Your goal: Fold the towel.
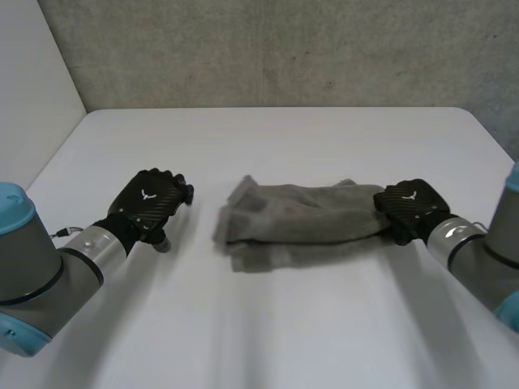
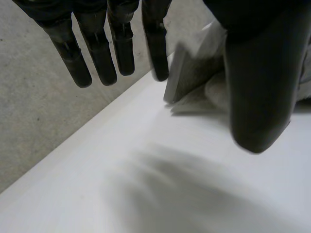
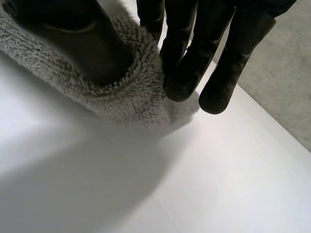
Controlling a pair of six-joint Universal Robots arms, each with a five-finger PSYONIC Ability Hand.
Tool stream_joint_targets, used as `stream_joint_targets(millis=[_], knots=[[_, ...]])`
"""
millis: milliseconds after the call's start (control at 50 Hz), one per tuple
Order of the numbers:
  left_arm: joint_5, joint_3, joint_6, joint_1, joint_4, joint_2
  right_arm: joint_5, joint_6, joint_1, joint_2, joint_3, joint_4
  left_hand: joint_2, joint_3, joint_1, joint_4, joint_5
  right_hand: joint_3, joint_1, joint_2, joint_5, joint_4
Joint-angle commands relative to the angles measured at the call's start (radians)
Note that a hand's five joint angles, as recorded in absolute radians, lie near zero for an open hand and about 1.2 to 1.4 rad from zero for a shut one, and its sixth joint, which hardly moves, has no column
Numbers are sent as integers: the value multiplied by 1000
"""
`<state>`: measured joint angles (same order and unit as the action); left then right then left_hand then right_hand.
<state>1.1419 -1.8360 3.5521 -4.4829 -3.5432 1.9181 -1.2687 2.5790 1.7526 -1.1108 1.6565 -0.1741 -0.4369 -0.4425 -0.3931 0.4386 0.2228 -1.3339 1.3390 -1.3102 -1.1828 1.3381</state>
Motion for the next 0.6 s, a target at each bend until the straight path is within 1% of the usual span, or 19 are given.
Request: stream_joint_targets(millis=[20, 80, 160, 200, 220, 260, 280, 300, 320, 360, 380, 420, 440, 480, 500, 540, 560, 580, 600], knots=[[-2, 17, -9, -1, 64, -46, 35, -121, -56, -46, -13, 80, 53, 59, 9, -55, -14, -62, 57, -86, -39, 58], [-2, 32, -24, -1, 72, -74, 41, -149, -50, -49, -50, 116, 82, 88, 38, -84, -43, -62, 57, -86, -39, 58], [-1, 47, -58, 1, 72, -103, 38, -145, -33, -58, -100, 140, 103, 109, 59, -105, -63, -62, 57, -86, -39, 58], [-1, 63, -97, 1, 72, -123, 41, -128, 34, -66, -144, 148, 103, 109, 59, -105, -63, -62, 57, -86, -39, 58], [-1, 63, -98, 1, 72, -123, 41, -128, 35, -66, -144, 148, 103, 109, 59, -105, -63, -62, 57, -86, -39, 58], [-1, 70, -114, 2, 72, -131, 40, -117, 121, -60, -200, 150, 103, 109, 59, -105, -63, -62, 57, -86, -39, 58], [-1, 76, -130, 4, 72, -134, 40, -117, 122, -60, -201, 150, 103, 109, 59, -105, -63, -62, 57, -86, -39, 58], [-1, 81, -139, 5, 72, -139, 41, -117, 164, -50, -225, 150, 103, 109, 59, -105, -63, -62, 57, -86, -39, 58], [-1, 81, -139, 5, 72, -139, 41, -117, 165, -50, -225, 150, 103, 109, 59, -105, -63, -62, 57, -86, -39, 58], [1, 90, -153, 8, 70, -145, 48, -117, 255, -24, -263, 143, 103, 109, 59, -105, -63, -62, 57, -86, -39, 58], [1, 90, -153, 8, 70, -145, 48, -117, 255, -24, -264, 143, 103, 109, 59, -105, -63, -62, 57, -86, -39, 58], [2, 102, -157, 14, 67, -143, 48, -117, 361, 21, -312, 139, 103, 109, 59, -105, -63, -62, 57, -86, -39, 58], [2, 103, -157, 14, 67, -143, 48, -117, 361, 22, -313, 139, 103, 109, 59, -105, -63, -62, 57, -86, -39, 58], [10, 118, -168, 17, 66, -140, 46, -115, 445, 77, -352, 133, 103, 109, 59, -105, -63, -62, 57, -86, -39, 58], [10, 118, -168, 17, 66, -140, 46, -115, 446, 77, -353, 133, 103, 109, 59, -105, -63, -62, 57, -86, -39, 58], [12, 124, -183, 19, 64, -140, 46, -115, 514, 150, -388, 127, 103, 109, 59, -105, -63, -62, 57, -86, -39, 58], [12, 133, -205, 22, 63, -140, 46, -115, 515, 151, -388, 127, 103, 109, 59, -105, -63, -62, 57, -86, -39, 58], [12, 142, -231, 24, 63, -139, 45, -114, 539, 186, -402, 127, 103, 109, 59, -105, -63, -62, 57, -86, -39, 58], [12, 142, -231, 24, 63, -139, 45, -114, 539, 186, -402, 127, 103, 109, 59, -105, -63, -62, 57, -86, -39, 58]])
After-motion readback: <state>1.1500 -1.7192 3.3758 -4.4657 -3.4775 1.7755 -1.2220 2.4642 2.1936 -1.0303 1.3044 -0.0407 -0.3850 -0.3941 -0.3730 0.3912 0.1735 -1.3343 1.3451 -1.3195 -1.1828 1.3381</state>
